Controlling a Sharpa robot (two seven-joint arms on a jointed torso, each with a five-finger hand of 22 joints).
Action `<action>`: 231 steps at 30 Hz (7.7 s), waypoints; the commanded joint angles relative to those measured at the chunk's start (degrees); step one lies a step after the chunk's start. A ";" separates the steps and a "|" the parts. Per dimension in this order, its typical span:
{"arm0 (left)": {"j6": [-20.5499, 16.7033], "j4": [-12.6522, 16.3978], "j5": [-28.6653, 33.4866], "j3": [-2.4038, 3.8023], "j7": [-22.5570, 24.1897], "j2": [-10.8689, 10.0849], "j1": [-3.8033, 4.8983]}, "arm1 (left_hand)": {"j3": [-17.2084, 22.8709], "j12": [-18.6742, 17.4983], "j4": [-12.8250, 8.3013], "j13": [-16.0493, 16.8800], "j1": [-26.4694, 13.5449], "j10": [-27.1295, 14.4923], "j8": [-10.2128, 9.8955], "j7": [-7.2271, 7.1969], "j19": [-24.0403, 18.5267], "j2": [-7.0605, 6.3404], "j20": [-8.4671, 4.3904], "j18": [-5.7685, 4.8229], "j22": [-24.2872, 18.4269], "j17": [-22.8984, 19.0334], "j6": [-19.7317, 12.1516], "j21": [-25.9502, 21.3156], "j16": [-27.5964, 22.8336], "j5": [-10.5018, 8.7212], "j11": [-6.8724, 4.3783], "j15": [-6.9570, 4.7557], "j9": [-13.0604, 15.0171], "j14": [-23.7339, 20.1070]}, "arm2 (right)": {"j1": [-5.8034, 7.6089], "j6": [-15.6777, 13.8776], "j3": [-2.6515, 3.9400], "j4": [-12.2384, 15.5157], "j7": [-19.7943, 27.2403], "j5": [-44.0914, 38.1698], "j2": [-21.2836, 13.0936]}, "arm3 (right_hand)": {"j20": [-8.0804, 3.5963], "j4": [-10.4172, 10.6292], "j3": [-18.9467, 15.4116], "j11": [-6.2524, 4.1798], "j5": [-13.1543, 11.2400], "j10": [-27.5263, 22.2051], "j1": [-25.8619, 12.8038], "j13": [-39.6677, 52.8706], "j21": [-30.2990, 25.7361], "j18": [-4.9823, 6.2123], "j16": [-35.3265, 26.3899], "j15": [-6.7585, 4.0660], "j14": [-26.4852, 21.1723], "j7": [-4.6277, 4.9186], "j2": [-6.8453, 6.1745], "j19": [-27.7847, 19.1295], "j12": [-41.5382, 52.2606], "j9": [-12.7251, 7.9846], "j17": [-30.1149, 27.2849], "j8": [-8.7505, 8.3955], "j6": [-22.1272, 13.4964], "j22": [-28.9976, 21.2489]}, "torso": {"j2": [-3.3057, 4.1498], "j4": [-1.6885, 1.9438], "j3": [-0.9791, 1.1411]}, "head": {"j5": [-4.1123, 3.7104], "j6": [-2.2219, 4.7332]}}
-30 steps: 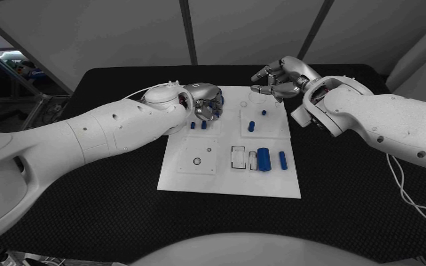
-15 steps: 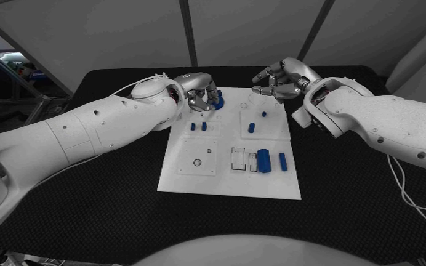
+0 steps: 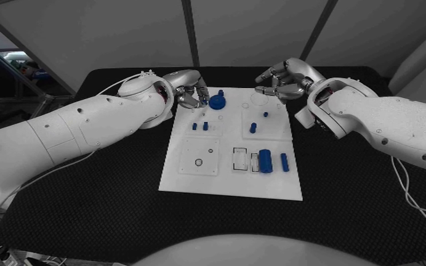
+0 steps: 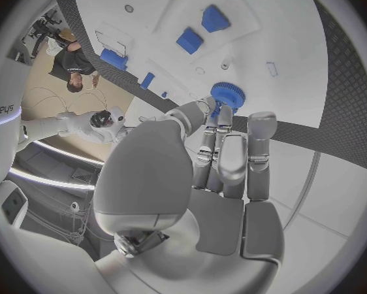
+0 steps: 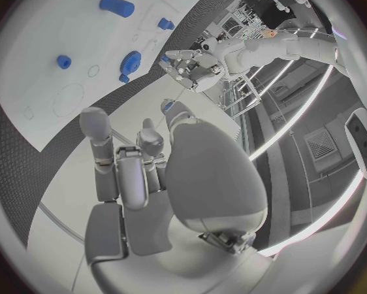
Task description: Assemble the parts on the task board
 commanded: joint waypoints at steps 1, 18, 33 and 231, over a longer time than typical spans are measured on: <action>1.31 -0.08 1.06 -0.01 -0.46 -0.06 -0.47 | 0.15 -0.20 -0.18 -0.07 -0.51 0.37 -0.31 -0.06 0.18 -0.06 0.05 -2.85 0.04 -0.05 0.49 0.21 0.13 -0.18 -0.08 0.08 -0.05 0.28 | 0.08 -0.05 0.04 0.11 0.40 0.13 -0.01 | -0.01 0.05 0.38 -0.07 0.25 -0.02 0.13 0.06 -0.19 0.94 -0.35 -0.43 3.13 0.04 0.09 -0.50 0.04 -0.02 4.94 0.33 -0.28 -0.06 | 0.06 -0.11 -0.01 | 0.17 -0.04; 2.76 -2.04 1.11 0.00 -0.65 0.89 -2.23 | 0.13 -0.31 -0.18 -0.09 -0.58 0.40 -0.37 -0.06 0.08 -0.08 0.05 -2.82 -0.06 -0.20 0.49 0.07 0.07 -0.18 -0.08 0.08 -0.08 0.24 | 0.08 0.01 0.04 0.09 0.39 0.13 0.09 | -0.01 0.05 0.38 -0.07 0.25 -0.02 0.13 0.06 -0.19 0.94 -0.35 -0.43 3.13 0.04 0.09 -0.50 0.04 -0.02 4.94 0.33 -0.28 -0.06 | 0.05 -0.11 0.02 | 0.18 -0.13; 3.56 -2.25 1.04 0.00 -1.20 0.75 -2.27 | 0.15 -0.72 -0.23 -0.17 -0.67 0.48 -0.60 -0.06 -0.16 0.02 0.07 -2.76 -0.20 -1.21 0.52 -0.21 -0.35 -0.17 -0.06 0.10 -0.23 -0.09 | 0.08 0.03 0.04 0.00 0.37 0.13 0.13 | -0.01 0.05 0.38 -0.07 0.25 -0.02 0.13 0.06 -0.19 0.94 -0.35 -0.43 3.13 0.04 0.09 -0.50 0.04 -0.02 4.94 0.33 -0.28 -0.06 | 0.07 -0.12 -0.01 | 0.22 -0.04; -10.08 7.22 66.46 1.01 21.06 -12.25 -2.31 | -3.33 -5.04 -0.34 -0.93 -2.45 -3.02 -5.82 2.18 -10.44 0.10 1.75 -0.96 -11.42 -35.19 -2.28 -19.22 -21.05 0.10 2.28 1.98 -2.93 -15.67 | -4.11 -0.52 1.38 10.68 -8.47 -39.97 6.45 | -1.29 -13.23 21.86 -0.67 -11.78 2.71 4.24 -52.68 5.37 -0.22 -2.26 -1.42 3.27 -1.46 -0.56 3.83 -56.95 0.64 1.73 -5.45 15.30 7.60 | 0.07 0.03 -0.09 | 1.52 0.96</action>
